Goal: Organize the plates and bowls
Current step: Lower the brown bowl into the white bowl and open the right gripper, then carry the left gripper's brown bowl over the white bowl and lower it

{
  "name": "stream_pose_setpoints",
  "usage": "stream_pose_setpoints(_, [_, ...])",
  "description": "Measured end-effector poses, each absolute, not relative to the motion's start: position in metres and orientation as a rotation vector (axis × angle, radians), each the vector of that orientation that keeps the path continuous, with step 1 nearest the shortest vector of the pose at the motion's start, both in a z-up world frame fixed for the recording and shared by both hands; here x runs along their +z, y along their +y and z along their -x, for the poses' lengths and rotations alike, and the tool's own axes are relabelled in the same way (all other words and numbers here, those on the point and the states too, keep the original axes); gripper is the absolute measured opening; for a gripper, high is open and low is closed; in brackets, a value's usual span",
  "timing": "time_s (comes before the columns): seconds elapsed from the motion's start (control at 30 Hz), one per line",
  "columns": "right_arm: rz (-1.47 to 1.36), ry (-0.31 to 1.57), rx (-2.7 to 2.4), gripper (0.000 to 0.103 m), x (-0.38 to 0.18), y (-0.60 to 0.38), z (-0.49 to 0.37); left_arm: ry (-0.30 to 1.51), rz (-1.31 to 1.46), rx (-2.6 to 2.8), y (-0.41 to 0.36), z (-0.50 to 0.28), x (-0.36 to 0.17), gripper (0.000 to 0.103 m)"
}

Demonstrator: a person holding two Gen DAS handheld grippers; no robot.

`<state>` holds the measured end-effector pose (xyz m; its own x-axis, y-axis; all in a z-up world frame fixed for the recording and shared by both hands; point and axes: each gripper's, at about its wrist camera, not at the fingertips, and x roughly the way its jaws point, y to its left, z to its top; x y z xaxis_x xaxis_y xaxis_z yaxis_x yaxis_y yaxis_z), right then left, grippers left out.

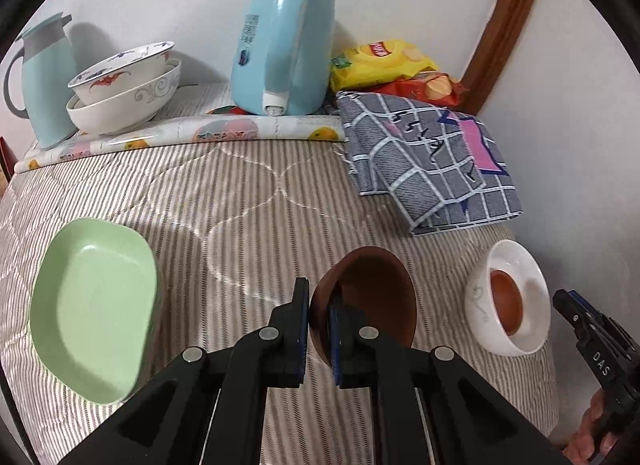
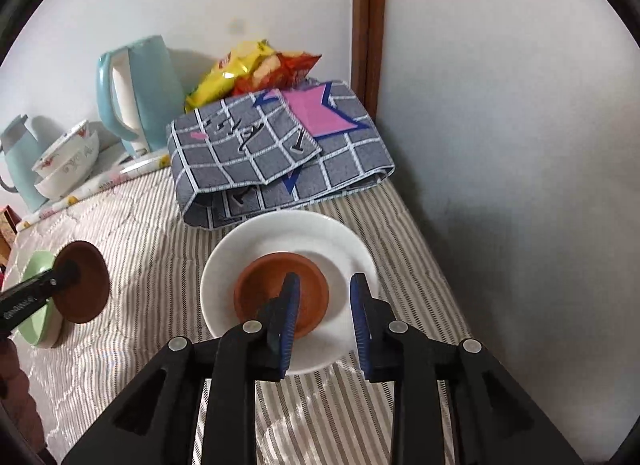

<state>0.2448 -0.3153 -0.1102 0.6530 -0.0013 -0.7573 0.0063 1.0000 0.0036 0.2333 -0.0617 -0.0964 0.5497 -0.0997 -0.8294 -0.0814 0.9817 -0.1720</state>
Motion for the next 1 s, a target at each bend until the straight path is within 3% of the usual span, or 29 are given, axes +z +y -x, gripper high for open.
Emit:
stream_pose_setpoints(0.6, [-0.064, 0.850, -0.032, 0.034, -0.105, -0.373, -0.202, 0.982, 0.186, -0.141, -0.151, -0.233, -0.079, 0.009])
stream_pose_setpoints(0.73, [-0.088, 0.857, -0.036, 0.040, -0.108, -0.383, -0.197, 0.993, 0.180, -0.162, -0.168, -0.239, -0.082, 0.009])
stream_pose_setpoints(1.0, [-0.104, 0.867, -0.021, 0.040, -0.113, -0.390, -0.194, 1.030, 0.174, -0.197, -0.198, -0.251, -0.094, 0.009])
